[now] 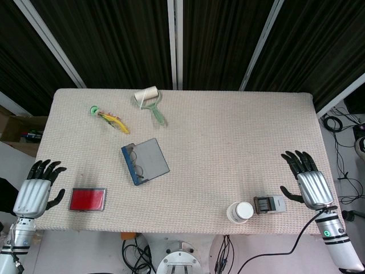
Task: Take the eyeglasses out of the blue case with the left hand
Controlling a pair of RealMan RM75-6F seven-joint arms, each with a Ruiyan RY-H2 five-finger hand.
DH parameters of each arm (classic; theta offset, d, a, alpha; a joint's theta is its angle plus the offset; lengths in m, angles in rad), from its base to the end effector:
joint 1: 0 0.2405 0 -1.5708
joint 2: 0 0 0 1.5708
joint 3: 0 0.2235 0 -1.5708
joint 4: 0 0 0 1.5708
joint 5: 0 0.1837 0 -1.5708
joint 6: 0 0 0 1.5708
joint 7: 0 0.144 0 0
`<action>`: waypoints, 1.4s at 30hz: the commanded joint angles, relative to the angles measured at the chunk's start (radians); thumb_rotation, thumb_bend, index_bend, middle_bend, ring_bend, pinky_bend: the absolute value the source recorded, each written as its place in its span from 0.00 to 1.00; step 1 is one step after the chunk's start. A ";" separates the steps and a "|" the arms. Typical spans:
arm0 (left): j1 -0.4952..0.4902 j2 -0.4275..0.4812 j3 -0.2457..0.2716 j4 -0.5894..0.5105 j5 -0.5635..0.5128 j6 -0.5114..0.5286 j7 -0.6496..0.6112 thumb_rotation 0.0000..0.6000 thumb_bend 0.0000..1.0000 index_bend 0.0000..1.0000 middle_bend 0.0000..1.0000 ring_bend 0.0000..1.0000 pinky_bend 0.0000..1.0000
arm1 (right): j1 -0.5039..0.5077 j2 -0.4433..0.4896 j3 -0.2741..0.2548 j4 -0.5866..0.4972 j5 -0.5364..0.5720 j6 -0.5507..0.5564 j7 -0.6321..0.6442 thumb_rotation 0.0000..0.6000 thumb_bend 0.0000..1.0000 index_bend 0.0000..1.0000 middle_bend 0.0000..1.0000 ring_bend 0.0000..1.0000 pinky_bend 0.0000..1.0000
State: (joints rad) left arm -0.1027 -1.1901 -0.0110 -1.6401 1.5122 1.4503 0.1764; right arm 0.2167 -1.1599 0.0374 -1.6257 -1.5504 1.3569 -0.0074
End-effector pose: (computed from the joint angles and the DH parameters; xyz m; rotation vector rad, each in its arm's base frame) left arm -0.2602 0.1725 0.1362 -1.4847 -0.8787 -0.8249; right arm -0.2416 -0.2053 0.1349 1.5796 -0.9317 0.9714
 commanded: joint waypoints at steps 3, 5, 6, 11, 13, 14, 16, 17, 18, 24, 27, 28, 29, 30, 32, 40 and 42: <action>-0.008 -0.005 0.000 0.004 -0.009 -0.018 0.001 1.00 0.33 0.25 0.15 0.08 0.10 | 0.005 -0.003 0.003 0.003 0.009 -0.012 -0.002 1.00 0.18 0.12 0.11 0.00 0.06; -0.012 -0.007 0.000 0.004 -0.012 -0.026 0.004 1.00 0.33 0.25 0.15 0.08 0.10 | 0.009 -0.004 0.005 0.004 0.014 -0.019 -0.004 1.00 0.18 0.12 0.11 0.00 0.06; -0.013 -0.008 -0.001 0.004 -0.012 -0.028 0.005 1.00 0.33 0.25 0.15 0.07 0.10 | 0.011 -0.004 0.006 0.005 0.015 -0.021 -0.004 1.00 0.18 0.12 0.11 0.00 0.06; -0.036 -0.010 -0.012 -0.005 -0.004 -0.042 0.009 1.00 0.33 0.25 0.15 0.08 0.10 | 0.018 -0.003 0.011 0.009 0.014 -0.023 0.000 1.00 0.18 0.12 0.11 0.00 0.06; -0.054 -0.012 -0.019 -0.009 0.008 -0.055 0.015 1.00 0.34 0.25 0.15 0.07 0.10 | 0.019 -0.003 0.013 0.011 0.014 -0.023 0.003 1.00 0.18 0.12 0.11 0.00 0.06; -0.070 -0.013 -0.023 -0.013 0.020 -0.068 0.022 1.00 0.33 0.26 0.15 0.07 0.10 | 0.019 -0.002 0.014 0.012 0.013 -0.022 0.005 1.00 0.18 0.12 0.11 0.00 0.06; -0.099 -0.015 -0.029 -0.024 0.040 -0.093 0.029 1.00 0.34 0.26 0.15 0.08 0.10 | 0.020 0.000 0.014 0.013 0.012 -0.020 0.008 1.00 0.18 0.12 0.11 0.00 0.06; -0.116 -0.017 -0.032 -0.030 0.053 -0.108 0.028 1.00 0.34 0.26 0.15 0.08 0.10 | 0.020 0.002 0.015 0.013 0.012 -0.020 0.009 1.00 0.18 0.12 0.11 0.00 0.06; -0.140 -0.020 -0.034 -0.037 0.071 -0.131 0.023 1.00 0.35 0.27 0.15 0.08 0.10 | 0.020 0.004 0.016 0.013 0.012 -0.018 0.010 1.00 0.18 0.12 0.11 0.00 0.06; -0.278 -0.051 -0.039 -0.054 0.129 -0.297 0.029 1.00 0.53 0.30 0.14 0.07 0.10 | 0.015 0.031 0.032 -0.004 0.012 0.012 -0.002 1.00 0.18 0.12 0.11 0.00 0.06; -0.326 -0.082 -0.048 -0.053 0.123 -0.358 0.076 1.00 0.62 0.32 0.06 0.05 0.10 | 0.012 0.047 0.041 -0.016 0.017 0.024 -0.011 1.00 0.18 0.12 0.11 0.00 0.06; -0.336 -0.091 -0.051 -0.054 0.117 -0.370 0.095 1.00 0.64 0.33 0.04 0.04 0.09 | 0.012 0.051 0.042 -0.020 0.018 0.026 -0.013 1.00 0.18 0.12 0.11 0.00 0.06; -0.347 -0.104 -0.054 -0.057 0.109 -0.384 0.115 1.00 0.66 0.34 0.02 0.03 0.09 | 0.011 0.056 0.044 -0.024 0.018 0.029 -0.015 1.00 0.18 0.12 0.11 0.00 0.06; -0.355 -0.113 -0.055 -0.059 0.104 -0.394 0.127 1.00 0.67 0.34 0.01 0.02 0.09 | 0.011 0.059 0.045 -0.027 0.018 0.030 -0.016 1.00 0.18 0.12 0.11 0.00 0.06; -0.369 -0.133 -0.055 -0.059 0.091 -0.412 0.157 1.00 0.67 0.34 0.00 0.02 0.09 | 0.011 0.064 0.045 -0.032 0.017 0.030 -0.015 1.00 0.18 0.12 0.11 0.00 0.06; -0.414 -0.218 -0.072 -0.043 -0.006 -0.469 0.287 1.00 0.67 0.34 0.00 0.02 0.09 | 0.019 0.052 0.040 -0.017 0.018 0.011 0.002 1.00 0.18 0.12 0.11 0.00 0.06; -0.423 -0.239 -0.079 -0.033 -0.048 -0.482 0.333 1.00 0.67 0.34 0.00 0.02 0.09 | 0.019 0.048 0.038 -0.010 0.018 0.010 0.009 1.00 0.18 0.12 0.11 0.00 0.06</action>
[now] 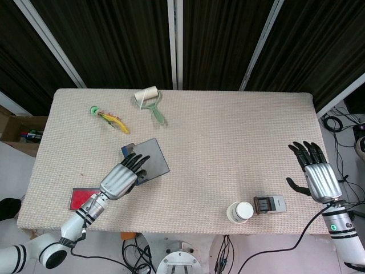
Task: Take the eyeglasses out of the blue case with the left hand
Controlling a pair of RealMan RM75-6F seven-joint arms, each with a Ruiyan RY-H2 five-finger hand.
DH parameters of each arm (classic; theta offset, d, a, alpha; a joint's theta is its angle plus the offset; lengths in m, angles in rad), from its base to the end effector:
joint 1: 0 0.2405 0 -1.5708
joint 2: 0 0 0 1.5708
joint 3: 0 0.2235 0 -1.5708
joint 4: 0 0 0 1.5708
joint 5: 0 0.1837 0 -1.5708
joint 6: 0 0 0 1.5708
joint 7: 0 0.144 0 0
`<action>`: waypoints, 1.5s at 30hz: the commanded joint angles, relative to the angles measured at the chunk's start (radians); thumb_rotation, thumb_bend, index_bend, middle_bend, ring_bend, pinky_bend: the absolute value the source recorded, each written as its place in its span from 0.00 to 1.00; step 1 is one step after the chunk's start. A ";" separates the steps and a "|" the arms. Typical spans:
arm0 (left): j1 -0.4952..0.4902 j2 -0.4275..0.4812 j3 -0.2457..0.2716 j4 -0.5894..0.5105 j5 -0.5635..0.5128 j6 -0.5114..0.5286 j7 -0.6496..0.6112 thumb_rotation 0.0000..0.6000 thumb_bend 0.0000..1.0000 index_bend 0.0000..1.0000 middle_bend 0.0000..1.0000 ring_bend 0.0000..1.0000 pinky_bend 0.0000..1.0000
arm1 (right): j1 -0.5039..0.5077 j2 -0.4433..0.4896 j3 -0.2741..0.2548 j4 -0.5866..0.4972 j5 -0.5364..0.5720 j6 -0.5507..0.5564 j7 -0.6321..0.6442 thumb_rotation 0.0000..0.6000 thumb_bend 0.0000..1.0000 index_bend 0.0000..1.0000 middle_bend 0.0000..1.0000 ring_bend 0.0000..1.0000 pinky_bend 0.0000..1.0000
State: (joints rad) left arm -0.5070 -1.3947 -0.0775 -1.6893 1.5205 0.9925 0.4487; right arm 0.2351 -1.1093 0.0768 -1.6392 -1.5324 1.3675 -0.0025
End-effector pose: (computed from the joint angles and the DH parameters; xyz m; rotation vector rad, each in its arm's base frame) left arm -0.1412 0.2389 0.0280 -2.0947 -0.6757 -0.8903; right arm -0.2373 -0.2181 0.1558 1.5509 -0.8672 0.9888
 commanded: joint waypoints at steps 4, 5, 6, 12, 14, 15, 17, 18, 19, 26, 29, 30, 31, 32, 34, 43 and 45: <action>-0.028 -0.058 -0.011 0.016 -0.121 -0.037 0.117 1.00 0.67 0.34 0.00 0.02 0.09 | -0.004 -0.006 -0.004 0.015 0.002 0.001 0.015 1.00 0.18 0.12 0.11 0.00 0.06; -0.029 -0.063 -0.008 0.011 -0.136 -0.038 0.124 1.00 0.67 0.34 0.00 0.02 0.09 | -0.006 -0.007 -0.005 0.017 0.003 0.003 0.018 1.00 0.18 0.12 0.11 0.00 0.06; -0.030 -0.067 -0.007 0.008 -0.147 -0.040 0.126 1.00 0.67 0.34 0.00 0.02 0.09 | -0.007 -0.007 -0.006 0.020 0.003 0.004 0.020 1.00 0.18 0.12 0.11 0.00 0.06; -0.045 -0.077 0.004 0.001 -0.203 -0.043 0.187 0.99 0.67 0.34 0.00 0.02 0.09 | -0.009 -0.014 -0.011 0.030 -0.002 0.004 0.034 1.00 0.18 0.12 0.11 0.00 0.06; -0.045 -0.073 0.011 -0.012 -0.219 -0.032 0.214 0.99 0.67 0.36 0.00 0.02 0.09 | -0.010 -0.014 -0.012 0.031 -0.003 0.005 0.036 1.00 0.18 0.12 0.11 0.00 0.06; -0.043 -0.069 0.015 -0.020 -0.226 -0.026 0.224 0.99 0.67 0.36 0.00 0.02 0.09 | -0.010 -0.014 -0.012 0.031 -0.003 0.006 0.036 1.00 0.18 0.12 0.11 0.00 0.06; -0.038 -0.056 0.026 -0.039 -0.239 -0.013 0.245 0.99 0.67 0.38 0.00 0.02 0.09 | -0.011 -0.015 -0.013 0.031 -0.003 0.005 0.038 1.00 0.18 0.12 0.11 0.00 0.06; -0.035 -0.049 0.033 -0.046 -0.247 -0.010 0.255 0.99 0.67 0.39 0.00 0.02 0.09 | -0.011 -0.015 -0.013 0.031 -0.003 0.005 0.039 1.00 0.18 0.12 0.11 0.00 0.06; -0.033 -0.042 0.039 -0.054 -0.257 -0.007 0.265 0.99 0.67 0.39 0.00 0.02 0.09 | -0.011 -0.016 -0.014 0.032 -0.004 0.005 0.039 1.00 0.18 0.12 0.11 0.00 0.06; -0.021 0.000 0.059 -0.073 -0.371 0.026 0.334 0.99 0.67 0.41 0.00 0.02 0.09 | -0.014 -0.020 -0.016 0.031 -0.007 0.010 0.040 1.00 0.18 0.12 0.11 0.00 0.06; -0.022 0.007 0.047 -0.057 -0.415 0.040 0.331 0.99 0.67 0.41 0.00 0.02 0.09 | -0.018 -0.019 -0.018 0.028 -0.008 0.015 0.036 1.00 0.18 0.12 0.11 0.00 0.06; -0.023 0.007 0.043 -0.048 -0.424 0.044 0.331 1.00 0.67 0.41 0.00 0.02 0.09 | -0.019 -0.019 -0.019 0.027 -0.008 0.016 0.036 1.00 0.18 0.12 0.11 0.00 0.06; -0.025 0.007 0.038 -0.037 -0.435 0.048 0.330 0.99 0.67 0.41 0.00 0.02 0.09 | -0.021 -0.019 -0.019 0.026 -0.008 0.018 0.035 1.00 0.18 0.12 0.11 0.00 0.06; -0.028 0.004 0.031 -0.020 -0.449 0.053 0.328 0.99 0.67 0.41 0.00 0.02 0.09 | -0.022 -0.018 -0.019 0.025 -0.008 0.020 0.034 1.00 0.18 0.12 0.11 0.00 0.06; -0.034 0.004 0.019 0.007 -0.477 0.052 0.322 0.99 0.67 0.41 0.00 0.02 0.09 | -0.025 -0.018 -0.020 0.023 -0.009 0.023 0.033 1.00 0.18 0.12 0.11 0.00 0.06; -0.055 0.065 -0.099 0.050 -0.594 -0.067 0.028 1.00 0.67 0.39 0.00 0.02 0.09 | -0.044 -0.014 -0.025 0.018 -0.010 0.047 0.033 1.00 0.18 0.12 0.11 0.00 0.06; -0.056 0.061 -0.134 0.073 -0.561 -0.071 -0.072 1.00 0.67 0.37 0.00 0.02 0.09 | -0.046 -0.015 -0.026 0.019 -0.010 0.048 0.034 1.00 0.18 0.12 0.11 0.00 0.06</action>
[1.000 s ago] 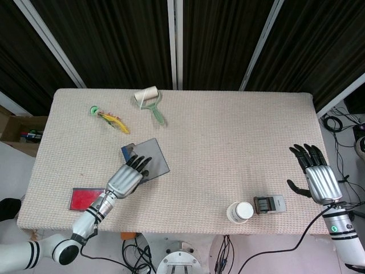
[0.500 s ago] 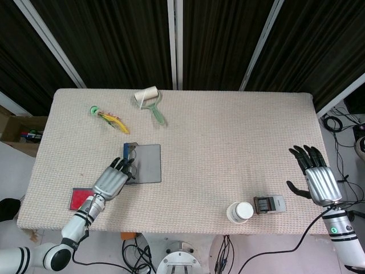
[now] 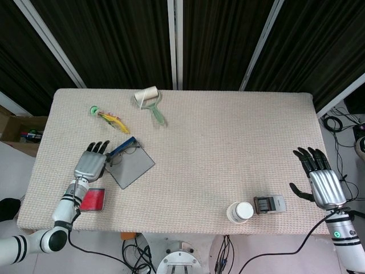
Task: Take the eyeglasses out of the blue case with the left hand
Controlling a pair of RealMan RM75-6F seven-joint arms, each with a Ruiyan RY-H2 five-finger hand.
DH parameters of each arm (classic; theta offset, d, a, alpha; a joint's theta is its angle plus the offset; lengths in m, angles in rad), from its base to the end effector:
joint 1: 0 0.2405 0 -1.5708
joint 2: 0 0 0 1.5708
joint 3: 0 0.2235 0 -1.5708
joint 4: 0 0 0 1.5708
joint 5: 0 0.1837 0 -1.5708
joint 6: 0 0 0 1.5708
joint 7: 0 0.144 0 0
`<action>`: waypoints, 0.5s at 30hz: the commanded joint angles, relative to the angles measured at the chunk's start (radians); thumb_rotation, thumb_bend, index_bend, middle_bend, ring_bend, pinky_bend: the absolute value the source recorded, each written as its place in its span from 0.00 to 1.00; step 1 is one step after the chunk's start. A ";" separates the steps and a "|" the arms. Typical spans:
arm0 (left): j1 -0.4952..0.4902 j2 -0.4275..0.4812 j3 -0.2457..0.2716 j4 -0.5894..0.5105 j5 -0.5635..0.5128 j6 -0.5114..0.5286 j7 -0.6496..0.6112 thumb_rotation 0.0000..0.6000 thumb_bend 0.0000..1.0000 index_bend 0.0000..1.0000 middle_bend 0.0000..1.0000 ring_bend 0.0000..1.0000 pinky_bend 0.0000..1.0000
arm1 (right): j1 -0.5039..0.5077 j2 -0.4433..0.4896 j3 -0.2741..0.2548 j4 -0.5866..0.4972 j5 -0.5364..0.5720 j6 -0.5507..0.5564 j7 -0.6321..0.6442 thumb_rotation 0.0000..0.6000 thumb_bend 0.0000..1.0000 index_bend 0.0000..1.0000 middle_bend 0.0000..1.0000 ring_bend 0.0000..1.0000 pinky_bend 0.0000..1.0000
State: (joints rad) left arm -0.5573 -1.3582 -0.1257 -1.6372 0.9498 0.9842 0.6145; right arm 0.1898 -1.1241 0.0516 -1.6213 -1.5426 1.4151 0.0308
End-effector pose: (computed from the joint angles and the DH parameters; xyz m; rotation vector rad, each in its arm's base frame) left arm -0.2051 0.2813 0.0512 -1.7768 -0.9424 -0.5399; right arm -0.2476 -0.2030 0.1554 1.5082 -0.9033 0.9960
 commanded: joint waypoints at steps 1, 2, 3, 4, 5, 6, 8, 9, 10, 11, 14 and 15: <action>-0.010 0.010 -0.103 0.045 0.025 -0.052 -0.277 1.00 0.67 0.36 0.00 0.02 0.09 | -0.002 -0.001 -0.001 0.001 0.001 0.000 0.000 1.00 0.18 0.12 0.11 0.00 0.06; -0.015 -0.005 -0.114 0.065 0.029 -0.046 -0.297 1.00 0.67 0.35 0.00 0.02 0.09 | -0.003 -0.001 -0.001 0.000 0.001 0.000 -0.001 1.00 0.18 0.12 0.11 0.00 0.06; -0.023 -0.020 -0.124 0.087 0.028 -0.042 -0.309 1.00 0.67 0.35 0.00 0.02 0.09 | -0.003 0.000 -0.001 -0.001 0.000 0.001 -0.002 1.00 0.18 0.12 0.11 0.00 0.06; -0.037 -0.039 -0.133 0.119 0.019 -0.045 -0.313 0.99 0.67 0.34 0.00 0.02 0.09 | -0.004 0.001 -0.001 -0.002 0.000 0.002 -0.003 1.00 0.18 0.12 0.11 0.00 0.06; -0.049 -0.053 -0.139 0.142 0.006 -0.049 -0.310 0.97 0.66 0.34 0.00 0.02 0.09 | -0.005 0.001 -0.001 -0.003 0.000 0.003 -0.003 1.00 0.18 0.12 0.11 0.00 0.06; -0.062 -0.068 -0.145 0.166 -0.013 -0.055 -0.302 0.94 0.66 0.33 0.00 0.02 0.09 | -0.006 0.002 -0.001 -0.004 -0.001 0.004 -0.004 1.00 0.18 0.12 0.11 0.00 0.06; -0.092 -0.095 -0.153 0.211 -0.060 -0.079 -0.282 0.85 0.65 0.33 0.00 0.02 0.09 | -0.008 0.005 -0.001 -0.006 0.001 0.006 -0.005 1.00 0.18 0.12 0.11 0.00 0.06; -0.104 -0.104 -0.154 0.228 -0.082 -0.093 -0.274 0.82 0.65 0.33 0.00 0.02 0.09 | -0.010 0.006 -0.001 -0.006 0.002 0.007 -0.005 1.00 0.18 0.12 0.11 0.00 0.06; -0.115 -0.112 -0.155 0.244 -0.105 -0.106 -0.265 0.78 0.65 0.33 0.00 0.02 0.09 | -0.011 0.006 -0.001 -0.006 0.004 0.008 -0.005 1.00 0.18 0.12 0.11 0.00 0.06; -0.130 -0.120 -0.154 0.263 -0.137 -0.125 -0.251 0.73 0.65 0.33 0.00 0.02 0.09 | -0.013 0.007 -0.001 -0.005 0.005 0.008 -0.004 1.00 0.18 0.13 0.11 0.00 0.06; -0.156 -0.132 -0.149 0.291 -0.198 -0.159 -0.228 0.62 0.65 0.32 0.00 0.02 0.09 | -0.015 0.007 -0.001 -0.004 0.009 0.007 -0.002 1.00 0.18 0.13 0.11 0.00 0.06; -0.165 -0.135 -0.144 0.298 -0.217 -0.168 -0.218 0.61 0.65 0.32 0.00 0.02 0.09 | -0.015 0.006 -0.001 -0.003 0.010 0.007 -0.001 1.00 0.18 0.13 0.11 0.00 0.06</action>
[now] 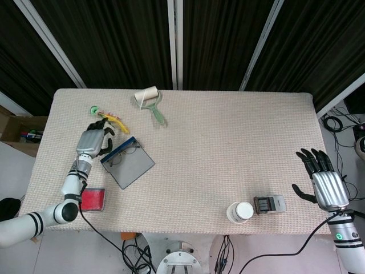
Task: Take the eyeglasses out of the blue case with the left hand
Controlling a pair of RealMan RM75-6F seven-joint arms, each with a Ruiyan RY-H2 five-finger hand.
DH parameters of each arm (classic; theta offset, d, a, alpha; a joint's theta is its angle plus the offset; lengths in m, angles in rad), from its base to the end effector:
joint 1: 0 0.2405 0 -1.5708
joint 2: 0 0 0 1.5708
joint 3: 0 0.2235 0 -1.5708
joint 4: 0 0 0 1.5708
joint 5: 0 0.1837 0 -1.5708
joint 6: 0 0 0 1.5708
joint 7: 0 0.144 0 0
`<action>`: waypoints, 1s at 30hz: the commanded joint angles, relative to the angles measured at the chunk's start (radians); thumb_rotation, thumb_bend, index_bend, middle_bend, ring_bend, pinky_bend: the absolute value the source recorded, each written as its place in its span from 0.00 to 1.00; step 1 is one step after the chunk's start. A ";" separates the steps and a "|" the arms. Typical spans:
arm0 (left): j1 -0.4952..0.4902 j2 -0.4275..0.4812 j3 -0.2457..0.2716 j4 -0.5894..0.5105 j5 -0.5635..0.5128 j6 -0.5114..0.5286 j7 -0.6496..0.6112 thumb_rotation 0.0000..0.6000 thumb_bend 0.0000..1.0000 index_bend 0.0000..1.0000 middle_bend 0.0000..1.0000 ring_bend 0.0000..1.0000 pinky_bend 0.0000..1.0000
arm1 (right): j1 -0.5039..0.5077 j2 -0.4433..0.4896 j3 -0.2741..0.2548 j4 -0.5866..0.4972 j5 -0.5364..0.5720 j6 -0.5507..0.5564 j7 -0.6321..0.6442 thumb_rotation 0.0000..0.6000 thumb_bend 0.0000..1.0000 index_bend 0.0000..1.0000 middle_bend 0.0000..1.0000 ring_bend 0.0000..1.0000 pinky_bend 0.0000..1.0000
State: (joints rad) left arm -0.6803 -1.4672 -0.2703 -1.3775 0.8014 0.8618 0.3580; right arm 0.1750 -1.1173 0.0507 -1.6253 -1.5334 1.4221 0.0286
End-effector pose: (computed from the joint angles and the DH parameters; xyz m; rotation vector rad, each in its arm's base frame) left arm -0.1991 0.3470 0.0507 -1.5483 -1.1813 -0.7312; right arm -0.2513 -0.1993 0.1583 1.4892 -0.9090 0.9816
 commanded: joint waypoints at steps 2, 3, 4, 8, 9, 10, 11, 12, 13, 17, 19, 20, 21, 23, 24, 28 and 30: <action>-0.052 -0.029 0.009 0.041 -0.089 -0.055 0.048 0.56 0.65 0.33 0.00 0.02 0.09 | -0.001 -0.002 0.001 0.003 0.001 0.000 0.002 1.00 0.18 0.13 0.11 0.00 0.06; -0.056 -0.030 0.013 0.039 -0.096 -0.059 0.049 0.55 0.65 0.33 0.00 0.02 0.09 | -0.001 -0.003 0.002 0.005 0.002 0.000 0.003 1.00 0.18 0.13 0.11 0.00 0.06; -0.058 -0.030 0.015 0.035 -0.098 -0.061 0.047 0.54 0.65 0.33 0.00 0.02 0.09 | -0.001 -0.003 0.002 0.005 0.002 0.000 0.004 1.00 0.18 0.13 0.11 0.00 0.06; -0.069 -0.033 0.033 0.020 -0.088 -0.061 0.045 0.49 0.65 0.34 0.00 0.02 0.09 | 0.000 -0.005 0.004 0.008 0.004 -0.005 0.005 1.00 0.18 0.13 0.11 0.00 0.06; -0.072 -0.036 0.038 0.018 -0.086 -0.059 0.048 0.48 0.65 0.34 0.00 0.02 0.09 | 0.001 -0.005 0.004 0.008 0.004 -0.006 0.005 1.00 0.18 0.13 0.11 0.00 0.06; -0.075 -0.038 0.042 0.015 -0.085 -0.056 0.052 0.47 0.65 0.34 0.00 0.02 0.09 | 0.001 -0.005 0.003 0.008 0.004 -0.007 0.005 1.00 0.18 0.13 0.11 0.00 0.06; -0.080 -0.041 0.048 0.010 -0.083 -0.055 0.058 0.47 0.65 0.34 0.00 0.02 0.09 | 0.001 -0.006 0.004 0.009 0.004 -0.008 0.005 1.00 0.18 0.13 0.11 0.00 0.06; -0.084 -0.041 0.052 0.005 -0.081 -0.054 0.061 0.47 0.65 0.34 0.00 0.02 0.09 | 0.001 -0.006 0.003 0.009 0.004 -0.008 0.005 1.00 0.18 0.13 0.11 0.00 0.06; -0.087 -0.041 0.056 -0.003 -0.078 -0.054 0.063 0.46 0.65 0.35 0.00 0.02 0.09 | 0.000 -0.006 0.004 0.009 0.005 -0.008 0.005 1.00 0.18 0.13 0.11 0.00 0.06; -0.098 -0.029 0.075 -0.061 -0.046 -0.047 0.073 0.46 0.65 0.37 0.00 0.02 0.09 | -0.002 -0.006 0.003 0.010 0.007 -0.008 0.004 1.00 0.18 0.13 0.11 0.00 0.06; -0.100 -0.022 0.084 -0.094 -0.027 -0.040 0.076 0.46 0.65 0.37 0.00 0.02 0.09 | -0.003 -0.007 0.004 0.009 0.007 -0.007 0.004 1.00 0.18 0.13 0.11 0.00 0.06; -0.101 -0.017 0.091 -0.116 -0.014 -0.035 0.077 0.46 0.65 0.37 0.00 0.02 0.09 | -0.004 -0.007 0.004 0.009 0.008 -0.008 0.004 1.00 0.18 0.13 0.11 0.00 0.06; -0.102 -0.012 0.096 -0.131 -0.005 -0.034 0.079 0.46 0.65 0.37 0.00 0.02 0.09 | -0.003 -0.007 0.004 0.010 0.008 -0.009 0.004 1.00 0.18 0.13 0.11 0.00 0.06; -0.103 -0.003 0.103 -0.158 0.008 -0.034 0.075 0.46 0.65 0.37 0.00 0.02 0.09 | -0.003 -0.007 0.004 0.010 0.008 -0.010 0.004 1.00 0.18 0.13 0.11 0.00 0.06; -0.102 0.003 0.105 -0.170 0.015 -0.034 0.067 0.50 0.65 0.36 0.00 0.02 0.09 | -0.002 -0.007 0.004 0.010 0.007 -0.011 0.004 1.00 0.18 0.13 0.11 0.00 0.06; -0.095 0.002 0.110 -0.171 0.023 0.016 0.069 0.88 0.54 0.27 0.00 0.02 0.09 | -0.003 -0.009 0.005 0.012 0.006 -0.010 0.008 1.00 0.18 0.13 0.11 0.00 0.06; -0.090 -0.005 0.116 -0.163 0.025 0.048 0.081 0.97 0.50 0.25 0.00 0.02 0.09 | -0.003 -0.010 0.005 0.016 0.005 -0.010 0.011 1.00 0.18 0.13 0.11 0.00 0.06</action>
State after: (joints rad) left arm -0.7760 -1.4666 -0.1618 -1.5481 0.8221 0.8801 0.4282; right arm 0.1721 -1.1270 0.0554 -1.6100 -1.5279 1.4122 0.0395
